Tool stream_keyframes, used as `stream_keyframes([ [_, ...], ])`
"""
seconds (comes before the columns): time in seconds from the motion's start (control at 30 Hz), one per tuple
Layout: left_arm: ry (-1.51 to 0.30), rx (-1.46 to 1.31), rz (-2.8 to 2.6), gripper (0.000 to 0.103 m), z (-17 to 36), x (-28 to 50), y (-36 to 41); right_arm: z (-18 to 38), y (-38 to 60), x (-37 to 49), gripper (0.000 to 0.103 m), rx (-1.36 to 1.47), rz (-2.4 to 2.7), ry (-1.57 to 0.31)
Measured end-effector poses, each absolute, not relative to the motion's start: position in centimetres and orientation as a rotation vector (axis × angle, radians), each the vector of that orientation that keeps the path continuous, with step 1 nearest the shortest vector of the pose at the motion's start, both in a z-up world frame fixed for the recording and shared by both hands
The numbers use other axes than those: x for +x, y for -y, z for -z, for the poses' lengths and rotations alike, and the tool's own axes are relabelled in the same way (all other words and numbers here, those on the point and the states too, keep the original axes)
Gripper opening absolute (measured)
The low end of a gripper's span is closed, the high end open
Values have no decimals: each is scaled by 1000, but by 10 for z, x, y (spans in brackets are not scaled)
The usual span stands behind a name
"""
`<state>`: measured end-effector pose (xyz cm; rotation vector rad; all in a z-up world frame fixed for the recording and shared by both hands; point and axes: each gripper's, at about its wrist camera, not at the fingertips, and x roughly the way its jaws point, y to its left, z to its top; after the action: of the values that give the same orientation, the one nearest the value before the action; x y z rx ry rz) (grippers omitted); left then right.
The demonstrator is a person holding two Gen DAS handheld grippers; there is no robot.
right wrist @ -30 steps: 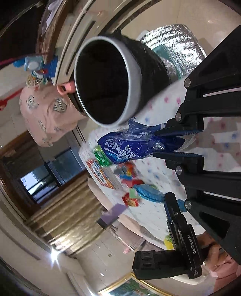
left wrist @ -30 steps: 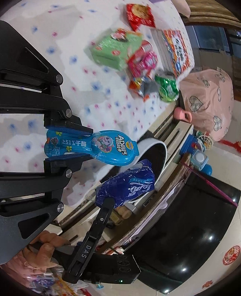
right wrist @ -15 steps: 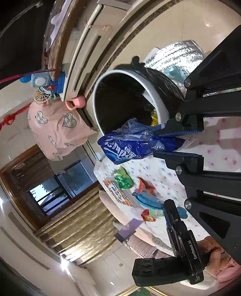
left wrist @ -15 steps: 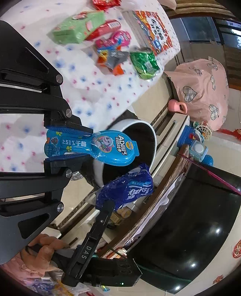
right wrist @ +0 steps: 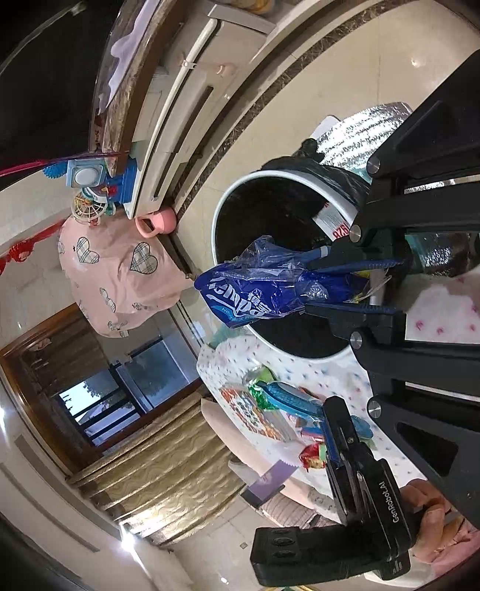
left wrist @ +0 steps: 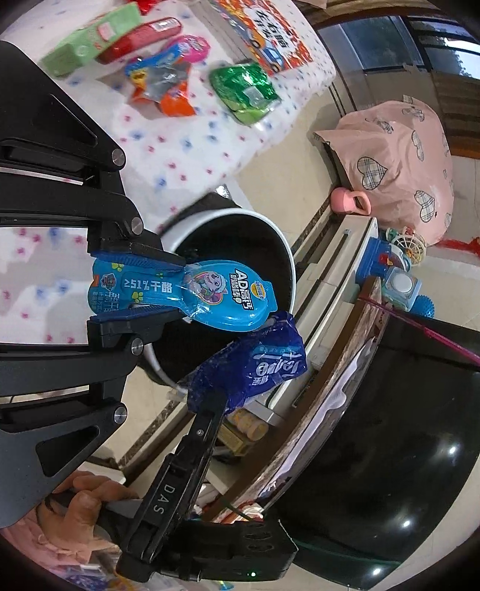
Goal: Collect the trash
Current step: 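Carry toothpaste tube and blue wrapper over the bin and release both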
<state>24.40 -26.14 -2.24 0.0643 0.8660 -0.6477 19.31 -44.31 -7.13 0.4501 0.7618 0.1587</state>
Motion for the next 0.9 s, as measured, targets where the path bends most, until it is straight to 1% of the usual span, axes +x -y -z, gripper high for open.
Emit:
stream_keyframes([
  [0.63,-903,93,632,18,35,278,290,80,452,226,16,416,-138,-815],
  [0.73,-911,85,628,19,37,281,291,83,451,228,17,414,-134,-822],
  [0.77,-911,80,623,21,37,282,291,83,452,229,19,413,-131,-823],
  [0.8,-915,77,620,30,37,284,291,83,453,230,19,413,-128,-823],
  [0.83,-916,66,616,42,38,284,289,84,454,230,19,413,-127,-823],
  [0.87,-912,56,611,48,37,283,286,84,455,231,20,415,-126,-825],
  [0.9,-908,49,606,59,37,283,285,85,456,231,24,418,-124,-827],
])
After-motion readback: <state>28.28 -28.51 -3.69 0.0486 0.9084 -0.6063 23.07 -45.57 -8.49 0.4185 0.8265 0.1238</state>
